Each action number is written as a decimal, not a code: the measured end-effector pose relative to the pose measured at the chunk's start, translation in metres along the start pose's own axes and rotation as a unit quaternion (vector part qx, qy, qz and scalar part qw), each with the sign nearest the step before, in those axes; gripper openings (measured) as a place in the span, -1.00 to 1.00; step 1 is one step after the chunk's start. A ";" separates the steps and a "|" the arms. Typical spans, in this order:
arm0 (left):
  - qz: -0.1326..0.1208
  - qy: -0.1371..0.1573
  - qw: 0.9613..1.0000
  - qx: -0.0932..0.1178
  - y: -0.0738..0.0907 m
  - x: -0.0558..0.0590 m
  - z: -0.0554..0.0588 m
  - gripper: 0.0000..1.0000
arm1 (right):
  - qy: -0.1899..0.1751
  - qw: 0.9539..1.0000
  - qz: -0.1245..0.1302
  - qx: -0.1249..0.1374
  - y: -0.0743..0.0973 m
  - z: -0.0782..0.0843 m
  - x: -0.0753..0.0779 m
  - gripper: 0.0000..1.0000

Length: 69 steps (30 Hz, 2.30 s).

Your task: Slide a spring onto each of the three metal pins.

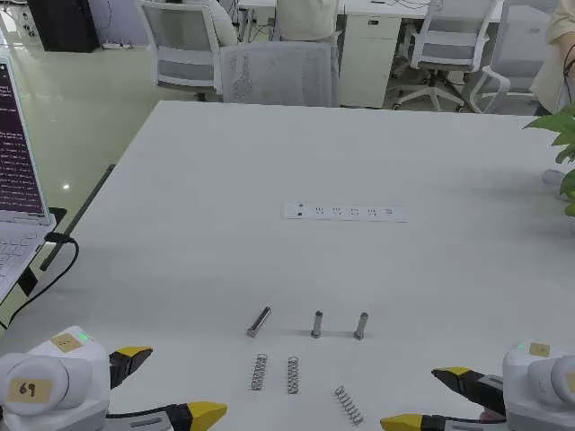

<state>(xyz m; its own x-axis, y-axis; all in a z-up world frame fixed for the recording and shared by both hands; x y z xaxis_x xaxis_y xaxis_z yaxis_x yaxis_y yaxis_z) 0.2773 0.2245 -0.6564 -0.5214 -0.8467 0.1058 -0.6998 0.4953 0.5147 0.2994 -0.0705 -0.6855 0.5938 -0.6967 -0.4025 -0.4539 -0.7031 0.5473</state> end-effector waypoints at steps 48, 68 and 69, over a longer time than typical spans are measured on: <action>-0.003 -0.001 1.000 0.006 0.006 -0.005 -0.001 0.53 | 0.012 1.000 -0.004 0.007 0.002 -0.004 -0.001 0.55; 0.002 -0.008 1.000 0.003 -0.002 -0.006 -0.007 0.49 | 0.007 1.000 0.001 0.013 0.004 -0.009 0.003 0.53; 0.003 -0.011 1.000 0.001 -0.003 -0.005 -0.008 0.49 | 0.006 1.000 0.001 0.013 0.004 -0.009 0.004 0.53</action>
<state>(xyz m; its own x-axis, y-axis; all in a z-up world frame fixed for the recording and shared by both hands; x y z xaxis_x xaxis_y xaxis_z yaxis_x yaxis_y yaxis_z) 0.2858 0.2262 -0.6516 -0.5366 -0.8390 0.0901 -0.6978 0.5012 0.5117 0.3055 -0.0749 -0.6780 0.6014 -0.6963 -0.3919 -0.4724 -0.7054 0.5284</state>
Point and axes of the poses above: the centre of the closed fingertips' face, and the gripper's own axes: y roughly backward along the fingers, x roughly to its right, z roughly out of its underside, the point moved 3 cm from there along y, roughly backward along the fingers, and after that the axes turned 6 degrees about -y, right-handed, at the moved point
